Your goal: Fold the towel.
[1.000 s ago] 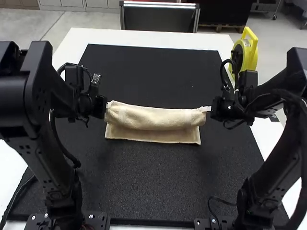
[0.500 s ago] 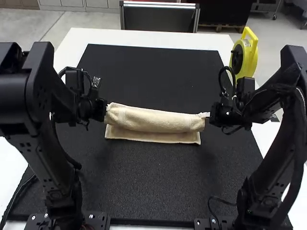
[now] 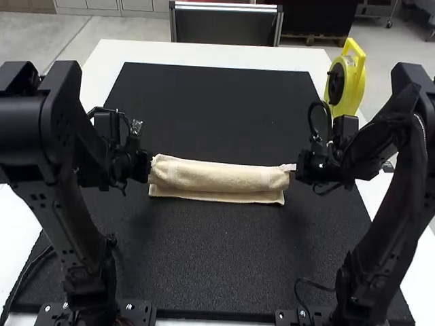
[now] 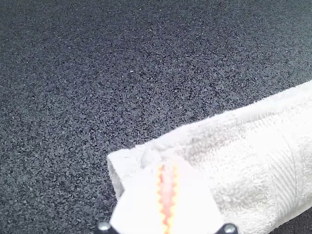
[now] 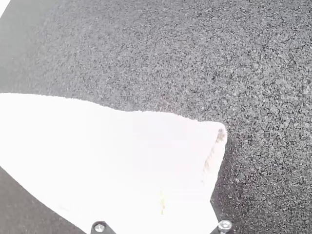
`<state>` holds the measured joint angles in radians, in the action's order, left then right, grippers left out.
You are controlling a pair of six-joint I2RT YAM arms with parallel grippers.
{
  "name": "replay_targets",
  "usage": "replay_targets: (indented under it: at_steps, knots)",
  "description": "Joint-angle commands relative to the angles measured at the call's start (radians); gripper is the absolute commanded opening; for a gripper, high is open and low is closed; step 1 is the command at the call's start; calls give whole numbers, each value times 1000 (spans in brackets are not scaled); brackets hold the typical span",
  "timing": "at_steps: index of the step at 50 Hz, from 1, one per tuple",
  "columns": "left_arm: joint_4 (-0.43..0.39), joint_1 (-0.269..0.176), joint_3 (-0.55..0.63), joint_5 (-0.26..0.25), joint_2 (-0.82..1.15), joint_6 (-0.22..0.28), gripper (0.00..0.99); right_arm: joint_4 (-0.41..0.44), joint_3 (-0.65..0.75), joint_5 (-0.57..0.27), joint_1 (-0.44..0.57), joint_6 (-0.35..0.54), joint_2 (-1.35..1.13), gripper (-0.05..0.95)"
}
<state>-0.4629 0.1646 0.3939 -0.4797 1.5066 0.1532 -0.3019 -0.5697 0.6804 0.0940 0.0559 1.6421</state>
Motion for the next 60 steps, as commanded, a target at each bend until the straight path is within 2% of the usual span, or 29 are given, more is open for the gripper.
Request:
replay_targets:
  at_steps: [1, 20, 27, 36, 37, 39, 43, 50, 55, 60]
  knots:
    - [-20, 9, -1, 20, 27, 6, 26, -16, 1, -15, 15, 15, 13, -20]
    - [-57, 9, -1, 27, 98, 13, 26, -45, 4, -16, 15, 28, 65, -20]
    - [-94, 12, -6, 29, 135, 11, 26, -91, 7, -16, 15, 24, 96, -20]
    - [-122, 9, -6, 35, 170, 9, 26, -109, 4, -16, 15, 25, 136, -18]
    - [-126, 7, -6, 38, 173, 11, 26, -111, 4, -16, 15, 27, 139, -13]
    - [-131, 9, -6, 38, 179, 11, 30, -117, 5, -18, 15, 27, 143, 57]
    - [-135, 9, -6, 39, 185, 11, 77, -120, 5, -19, 15, 27, 151, 72]
    - [-146, 9, -6, 41, 199, 13, 167, -137, 5, -35, 15, 27, 168, 179]
    - [-145, 9, -6, 47, 211, 14, 282, -143, 7, -39, 15, 28, 180, 230]
    - [-149, 10, -7, 49, 222, 14, 385, -148, 7, -56, 15, 30, 193, 341]
